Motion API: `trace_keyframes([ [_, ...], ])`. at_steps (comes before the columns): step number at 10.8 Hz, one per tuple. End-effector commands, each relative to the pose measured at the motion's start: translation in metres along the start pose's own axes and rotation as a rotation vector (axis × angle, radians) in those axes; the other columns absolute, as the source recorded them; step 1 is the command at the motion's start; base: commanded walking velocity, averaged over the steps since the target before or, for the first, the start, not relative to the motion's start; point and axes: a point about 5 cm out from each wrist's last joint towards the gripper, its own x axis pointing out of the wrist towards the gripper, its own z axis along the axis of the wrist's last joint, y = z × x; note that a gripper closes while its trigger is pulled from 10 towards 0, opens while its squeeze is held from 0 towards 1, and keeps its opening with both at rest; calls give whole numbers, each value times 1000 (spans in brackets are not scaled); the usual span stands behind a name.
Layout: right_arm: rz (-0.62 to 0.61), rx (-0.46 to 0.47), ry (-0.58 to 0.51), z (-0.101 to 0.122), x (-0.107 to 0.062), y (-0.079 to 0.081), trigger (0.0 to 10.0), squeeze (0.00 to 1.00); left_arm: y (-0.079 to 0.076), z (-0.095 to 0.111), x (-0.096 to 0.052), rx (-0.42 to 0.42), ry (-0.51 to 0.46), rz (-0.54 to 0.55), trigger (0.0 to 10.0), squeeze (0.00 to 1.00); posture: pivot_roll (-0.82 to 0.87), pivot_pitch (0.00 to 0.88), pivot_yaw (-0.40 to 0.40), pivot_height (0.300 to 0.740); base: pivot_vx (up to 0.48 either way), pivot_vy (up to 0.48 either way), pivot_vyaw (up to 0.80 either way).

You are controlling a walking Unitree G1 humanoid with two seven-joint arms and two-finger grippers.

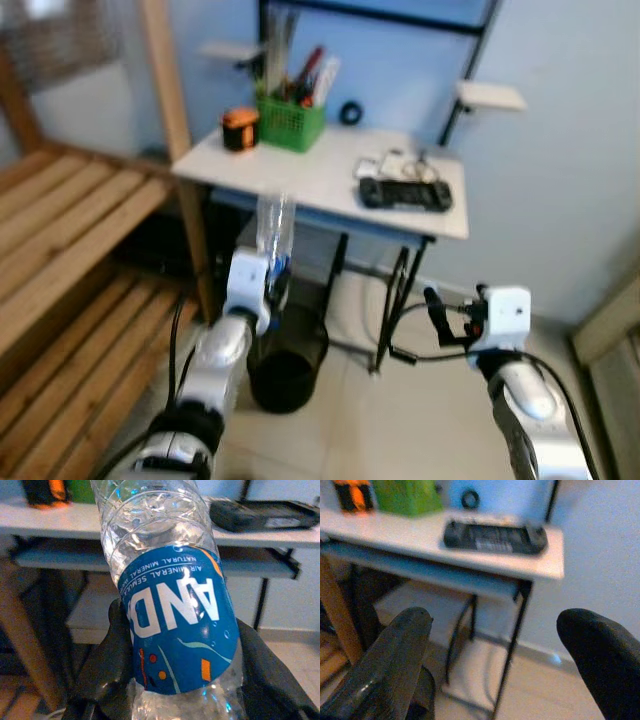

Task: Clean up the room

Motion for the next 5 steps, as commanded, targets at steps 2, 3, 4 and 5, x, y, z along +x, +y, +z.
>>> trace_keyframes([
  [2,7,-12,1,1,-1,2,10000,0,-8,6,7,3,-12,-55,10000,0,-58,0,-58,740,456,0,0],
  [3,9,-14,3,1,-1,2,10000,0,-10,5,8,2,-4,-64,10000,0,-59,0,-61,740,461,0,0],
  [4,12,-15,6,2,-2,2,10000,0,-17,2,10,-1,21,-90,10000,0,-59,0,-63,740,461,0,0],
  [5,18,-14,12,1,-3,3,10000,0,-22,-1,12,-22,51,-89,10000,0,-63,0,-65,740,469,0,0],
])
